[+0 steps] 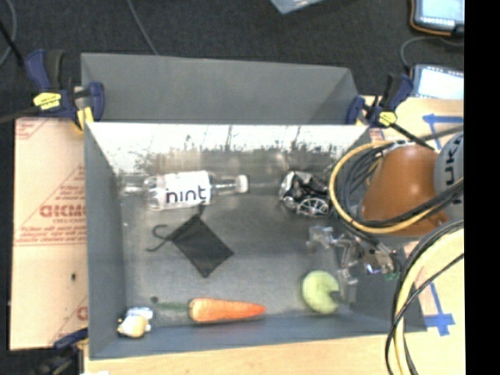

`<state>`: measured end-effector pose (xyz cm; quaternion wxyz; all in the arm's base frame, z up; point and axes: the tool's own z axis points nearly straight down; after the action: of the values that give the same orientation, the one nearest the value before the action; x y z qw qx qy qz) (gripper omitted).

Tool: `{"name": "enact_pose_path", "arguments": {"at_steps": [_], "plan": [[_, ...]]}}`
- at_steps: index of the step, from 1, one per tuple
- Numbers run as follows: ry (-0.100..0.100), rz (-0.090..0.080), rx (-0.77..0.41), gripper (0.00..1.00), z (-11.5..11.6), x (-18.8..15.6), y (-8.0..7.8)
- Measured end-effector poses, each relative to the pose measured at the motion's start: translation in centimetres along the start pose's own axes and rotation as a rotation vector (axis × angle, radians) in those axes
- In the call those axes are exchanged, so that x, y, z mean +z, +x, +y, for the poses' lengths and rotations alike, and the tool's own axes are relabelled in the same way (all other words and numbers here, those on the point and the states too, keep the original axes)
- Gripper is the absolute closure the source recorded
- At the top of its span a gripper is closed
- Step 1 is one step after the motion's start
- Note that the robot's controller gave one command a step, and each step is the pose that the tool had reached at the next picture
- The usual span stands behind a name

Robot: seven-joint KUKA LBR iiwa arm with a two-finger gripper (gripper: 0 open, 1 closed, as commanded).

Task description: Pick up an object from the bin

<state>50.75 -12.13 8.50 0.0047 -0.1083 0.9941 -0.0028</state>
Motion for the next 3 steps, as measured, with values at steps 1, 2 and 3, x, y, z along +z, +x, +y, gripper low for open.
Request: {"name": "enact_pose_path", "arguments": {"at_steps": [1, 2, 3], "plan": [[0.001, -0.005, -0.187, 0.00, 0.9, -0.5, -0.9], [0.003, -0.004, -0.398, 0.00, 1.6, 0.5, 0.6], [0.007, -0.007, -0.929, 1.00, 2.3, 1.2, 1.9]]}}
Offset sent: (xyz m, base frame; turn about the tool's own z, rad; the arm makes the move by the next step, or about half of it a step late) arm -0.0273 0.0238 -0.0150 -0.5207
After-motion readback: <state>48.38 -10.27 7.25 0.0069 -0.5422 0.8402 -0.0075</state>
